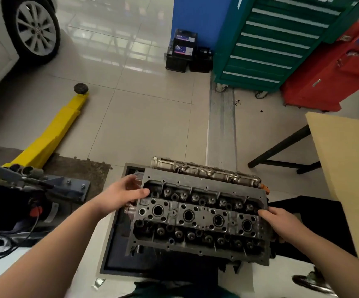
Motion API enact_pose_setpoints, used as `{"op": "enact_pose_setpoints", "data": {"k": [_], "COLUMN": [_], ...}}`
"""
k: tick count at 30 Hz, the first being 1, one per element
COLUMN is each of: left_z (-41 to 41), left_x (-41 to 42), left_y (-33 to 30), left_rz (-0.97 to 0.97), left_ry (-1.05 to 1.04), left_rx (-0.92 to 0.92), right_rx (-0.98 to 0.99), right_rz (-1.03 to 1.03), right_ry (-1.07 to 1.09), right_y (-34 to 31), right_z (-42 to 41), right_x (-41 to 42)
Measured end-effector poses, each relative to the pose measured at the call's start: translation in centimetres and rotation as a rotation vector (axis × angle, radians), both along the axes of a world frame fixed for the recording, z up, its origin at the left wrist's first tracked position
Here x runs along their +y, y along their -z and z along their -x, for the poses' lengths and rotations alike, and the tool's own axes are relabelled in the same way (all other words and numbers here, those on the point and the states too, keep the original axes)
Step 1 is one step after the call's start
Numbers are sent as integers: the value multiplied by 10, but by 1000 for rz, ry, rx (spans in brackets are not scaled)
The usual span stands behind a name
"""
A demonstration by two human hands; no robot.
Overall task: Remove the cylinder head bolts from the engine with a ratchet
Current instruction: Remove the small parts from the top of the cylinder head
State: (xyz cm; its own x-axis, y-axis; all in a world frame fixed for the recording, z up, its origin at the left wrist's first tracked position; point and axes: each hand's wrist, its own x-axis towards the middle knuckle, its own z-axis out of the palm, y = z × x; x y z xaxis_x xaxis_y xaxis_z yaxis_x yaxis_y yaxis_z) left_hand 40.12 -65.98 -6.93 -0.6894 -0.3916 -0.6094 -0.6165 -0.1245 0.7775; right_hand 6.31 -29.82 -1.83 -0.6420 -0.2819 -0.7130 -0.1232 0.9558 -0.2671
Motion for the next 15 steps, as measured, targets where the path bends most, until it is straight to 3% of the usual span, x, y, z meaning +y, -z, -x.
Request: {"op": "enact_pose_setpoints", "data": {"k": [7, 10, 15], "left_z": [47, 52, 52], "left_x": [-59, -63, -46], "left_y": [-18, -15, 1], "left_rz": [234, 261, 241], "left_ry": [673, 734, 557], "left_rx": [-129, -116, -45], "right_rx": [-86, -111, -116], "right_rz": [-51, -52, -14], "right_ry": [50, 121, 219], "right_y": [8, 17, 33], "right_z": [15, 23, 48], "right_x": [9, 22, 54]}}
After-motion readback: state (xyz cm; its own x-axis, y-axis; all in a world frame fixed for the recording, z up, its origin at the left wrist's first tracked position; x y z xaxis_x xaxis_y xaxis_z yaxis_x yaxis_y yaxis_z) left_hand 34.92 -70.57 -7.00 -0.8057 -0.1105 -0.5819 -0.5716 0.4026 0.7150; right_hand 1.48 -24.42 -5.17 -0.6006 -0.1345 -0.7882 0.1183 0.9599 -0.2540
